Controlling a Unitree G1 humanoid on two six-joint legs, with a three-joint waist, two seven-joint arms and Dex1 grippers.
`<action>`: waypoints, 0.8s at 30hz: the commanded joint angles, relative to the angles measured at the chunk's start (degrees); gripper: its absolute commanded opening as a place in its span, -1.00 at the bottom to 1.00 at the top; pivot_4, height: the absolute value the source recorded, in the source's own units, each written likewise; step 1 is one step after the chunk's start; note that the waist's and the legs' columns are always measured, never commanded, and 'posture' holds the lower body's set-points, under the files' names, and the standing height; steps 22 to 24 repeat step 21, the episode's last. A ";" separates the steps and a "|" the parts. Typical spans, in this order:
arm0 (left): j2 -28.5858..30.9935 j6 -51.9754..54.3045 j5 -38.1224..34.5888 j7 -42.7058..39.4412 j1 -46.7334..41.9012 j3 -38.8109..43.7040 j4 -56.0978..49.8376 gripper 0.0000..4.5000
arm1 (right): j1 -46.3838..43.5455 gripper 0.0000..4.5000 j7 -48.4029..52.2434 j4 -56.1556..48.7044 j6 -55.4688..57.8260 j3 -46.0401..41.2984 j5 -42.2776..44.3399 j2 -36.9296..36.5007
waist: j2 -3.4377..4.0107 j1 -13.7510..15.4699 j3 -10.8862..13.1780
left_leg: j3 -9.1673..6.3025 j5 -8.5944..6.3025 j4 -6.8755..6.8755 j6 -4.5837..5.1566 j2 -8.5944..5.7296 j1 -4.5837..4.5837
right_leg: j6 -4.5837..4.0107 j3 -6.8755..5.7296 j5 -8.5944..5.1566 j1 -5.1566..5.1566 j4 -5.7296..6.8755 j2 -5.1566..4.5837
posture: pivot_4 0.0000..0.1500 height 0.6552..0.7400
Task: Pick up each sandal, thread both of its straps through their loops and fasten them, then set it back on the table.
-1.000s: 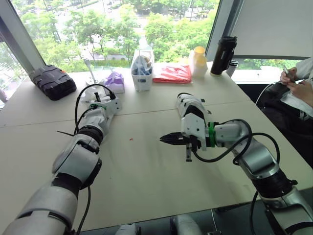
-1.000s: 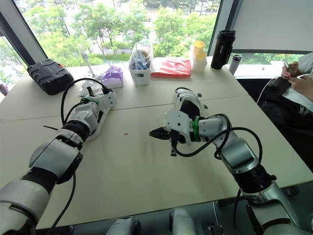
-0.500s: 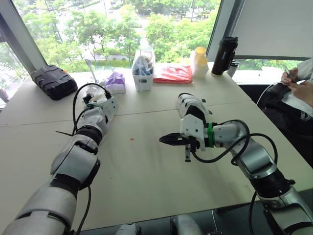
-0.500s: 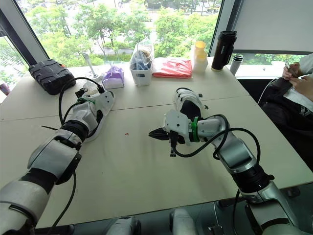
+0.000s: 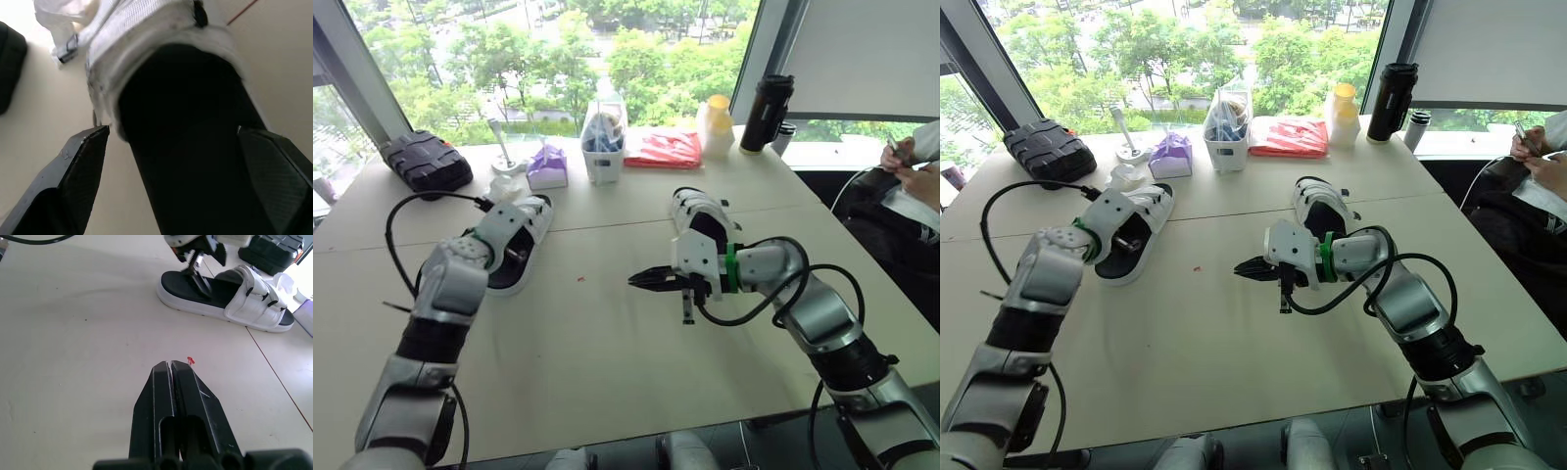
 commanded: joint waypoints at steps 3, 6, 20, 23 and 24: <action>-2.46 6.31 -12.63 -3.74 3.58 11.37 -16.17 0.96 | -3.22 -1.00 0.76 1.99 -1.56 -3.22 0.95 -0.71 | -0.20 0.87 0.13 | 0.00 0.04 0.06 -0.07 -0.05 -0.06 | 0.00 -0.04 0.00 -0.01 -0.04 -0.04 | 1.00 1.00; -4.08 1.62 -20.39 -5.83 5.68 18.65 -21.75 0.96 | -4.68 -1.00 1.27 3.31 -0.89 -5.33 1.93 -1.68 | -0.20 0.97 0.13 | 0.02 0.05 0.07 -0.09 -0.02 -0.06 | 0.01 -0.05 0.01 0.00 -0.04 -0.07 | 1.00 1.00; 6.76 4.45 -43.68 -14.73 23.40 32.64 -38.30 0.96 | -7.06 -1.00 4.68 5.29 5.40 -13.74 7.33 -9.95 | -0.15 1.06 0.19 | 0.12 0.04 0.00 -0.08 -0.01 0.00 | -0.02 -0.06 -0.02 0.09 -0.17 -0.10 | 1.00 1.00; 7.05 4.90 -44.67 -13.92 23.33 32.82 -38.29 0.96 | -7.06 -1.00 4.65 5.37 5.48 -13.86 7.34 -10.02 | -0.15 1.06 0.19 | 0.12 0.04 0.00 -0.08 -0.01 0.00 | -0.02 -0.06 -0.01 0.10 -0.17 -0.10 | 1.00 1.00; 7.05 4.90 -44.67 -13.92 23.33 32.82 -38.29 0.96 | -7.06 -1.00 4.65 5.37 5.48 -13.86 7.34 -10.02 | -0.15 1.06 0.19 | 0.12 0.04 0.00 -0.08 -0.01 0.00 | -0.02 -0.06 -0.01 0.10 -0.17 -0.10 | 1.00 1.00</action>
